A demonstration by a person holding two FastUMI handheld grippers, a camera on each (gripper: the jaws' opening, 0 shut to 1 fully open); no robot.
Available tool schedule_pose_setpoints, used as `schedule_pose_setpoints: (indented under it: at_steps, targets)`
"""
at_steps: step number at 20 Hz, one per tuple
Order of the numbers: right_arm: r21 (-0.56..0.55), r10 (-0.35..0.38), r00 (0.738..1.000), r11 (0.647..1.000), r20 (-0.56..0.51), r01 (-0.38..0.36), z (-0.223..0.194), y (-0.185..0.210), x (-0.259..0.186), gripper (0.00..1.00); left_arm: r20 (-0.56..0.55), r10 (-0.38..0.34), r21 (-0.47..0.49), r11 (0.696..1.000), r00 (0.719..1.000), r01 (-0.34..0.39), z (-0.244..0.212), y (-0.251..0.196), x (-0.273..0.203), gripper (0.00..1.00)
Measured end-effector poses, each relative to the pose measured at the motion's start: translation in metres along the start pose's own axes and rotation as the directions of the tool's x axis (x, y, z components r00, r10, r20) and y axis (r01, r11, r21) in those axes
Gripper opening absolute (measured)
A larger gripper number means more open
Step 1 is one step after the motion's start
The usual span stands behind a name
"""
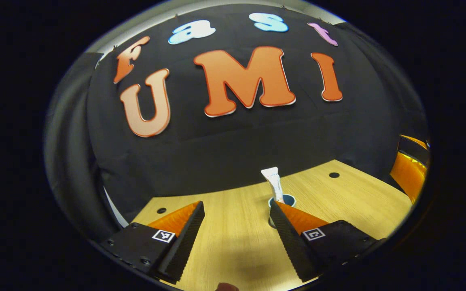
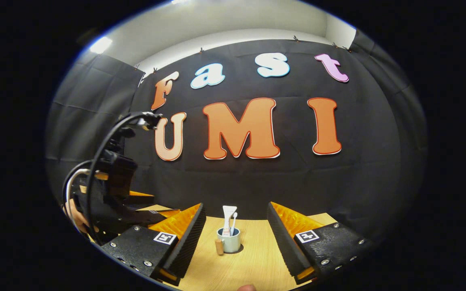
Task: Put the toothbrush and toothpaste on the desktop into the cup, then pick up the cup and place it on the coaster on the desktop.
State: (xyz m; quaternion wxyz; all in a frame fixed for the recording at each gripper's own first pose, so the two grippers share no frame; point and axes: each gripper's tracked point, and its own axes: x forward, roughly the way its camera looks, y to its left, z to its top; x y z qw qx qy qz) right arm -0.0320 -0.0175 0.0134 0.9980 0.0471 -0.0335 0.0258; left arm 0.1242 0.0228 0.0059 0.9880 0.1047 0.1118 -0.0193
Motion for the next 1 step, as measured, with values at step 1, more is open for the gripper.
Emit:
schedule_pose_setpoints:
  at_steps: [1]
  targets:
    - [-0.005,-0.004,1.000,1.000,0.004,0.004,0.0005,0.0025,0.0016,0.92,0.036,0.019,-0.013,1.000,0.999,-0.018,0.0032,0.0093,-0.0122,0.98]
